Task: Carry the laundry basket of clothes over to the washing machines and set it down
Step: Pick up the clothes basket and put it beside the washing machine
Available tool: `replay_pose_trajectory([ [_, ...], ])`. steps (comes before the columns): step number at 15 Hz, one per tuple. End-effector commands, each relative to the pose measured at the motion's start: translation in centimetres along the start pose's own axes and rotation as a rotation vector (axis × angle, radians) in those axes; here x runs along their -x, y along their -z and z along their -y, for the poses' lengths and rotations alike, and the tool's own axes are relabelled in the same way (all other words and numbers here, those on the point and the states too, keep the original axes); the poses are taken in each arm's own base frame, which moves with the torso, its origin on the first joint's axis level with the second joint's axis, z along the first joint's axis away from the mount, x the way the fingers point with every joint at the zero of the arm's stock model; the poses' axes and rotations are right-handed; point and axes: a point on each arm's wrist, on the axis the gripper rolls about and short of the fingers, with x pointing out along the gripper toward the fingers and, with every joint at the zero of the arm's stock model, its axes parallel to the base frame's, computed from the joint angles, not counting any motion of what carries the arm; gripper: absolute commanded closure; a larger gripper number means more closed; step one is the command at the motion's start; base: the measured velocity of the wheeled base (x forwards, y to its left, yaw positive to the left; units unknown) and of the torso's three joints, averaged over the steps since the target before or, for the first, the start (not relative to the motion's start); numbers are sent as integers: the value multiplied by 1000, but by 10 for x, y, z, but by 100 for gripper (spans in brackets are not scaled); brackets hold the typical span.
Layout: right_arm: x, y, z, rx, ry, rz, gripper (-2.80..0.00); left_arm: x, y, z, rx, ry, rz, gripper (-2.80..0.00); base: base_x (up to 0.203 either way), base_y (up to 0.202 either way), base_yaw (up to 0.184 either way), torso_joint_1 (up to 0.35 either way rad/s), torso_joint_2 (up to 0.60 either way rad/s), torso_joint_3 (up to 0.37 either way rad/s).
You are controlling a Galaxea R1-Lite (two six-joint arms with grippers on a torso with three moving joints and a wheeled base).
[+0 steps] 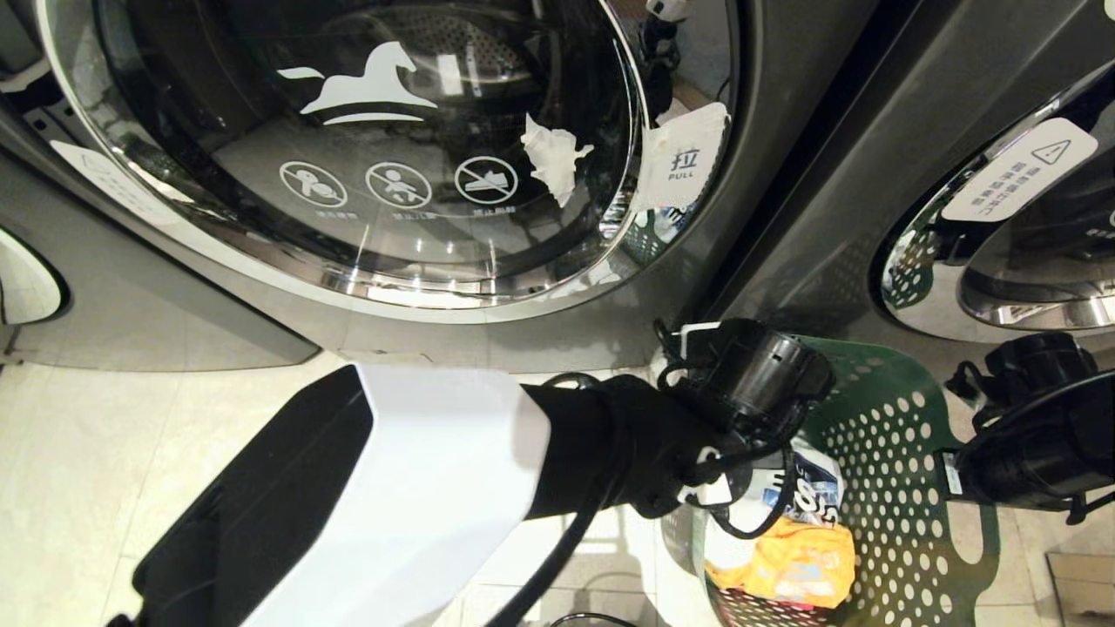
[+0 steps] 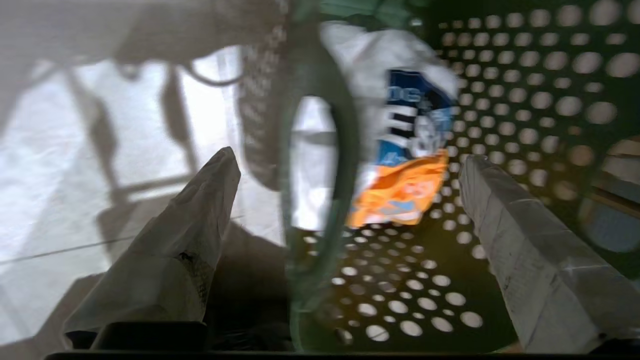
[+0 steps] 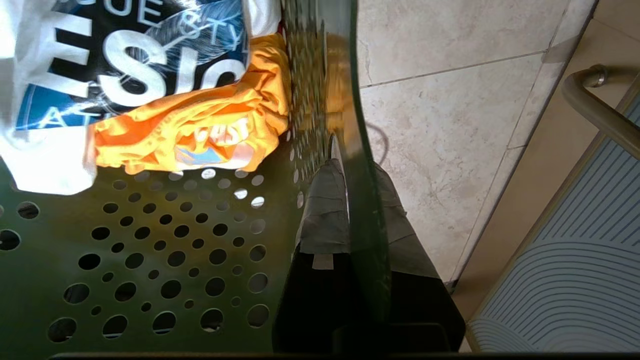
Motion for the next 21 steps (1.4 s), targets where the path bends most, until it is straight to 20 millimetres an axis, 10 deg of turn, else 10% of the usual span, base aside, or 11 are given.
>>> replay_pose_trajectory([
  [1, -8, -3, 2, -2, 8, -13, 0, 14, -10, -1, 7, -20, 21, -280, 0, 0, 0, 0, 0, 0],
  [9, -46, -33, 4, 153, 118, 74, 0, 114, -75, -19, 85, -25, 99, -280, 0, 0, 0, 0, 0, 0],
  [15, -49, -51, 3, 164, 136, 121, 0, 151, -88, -30, 128, -55, 124, -280, 0, 0, 0, 0, 0, 0],
  [16, -48, -51, 2, 163, 136, 123, -280, 152, -87, -31, 124, -60, 117, -280, 0, 0, 0, 0, 0, 0],
  [21, -24, -53, 4, 153, 136, 168, -280, 164, -85, -39, 111, -76, 103, -280, 0, 0, 0, 0, 0, 0],
])
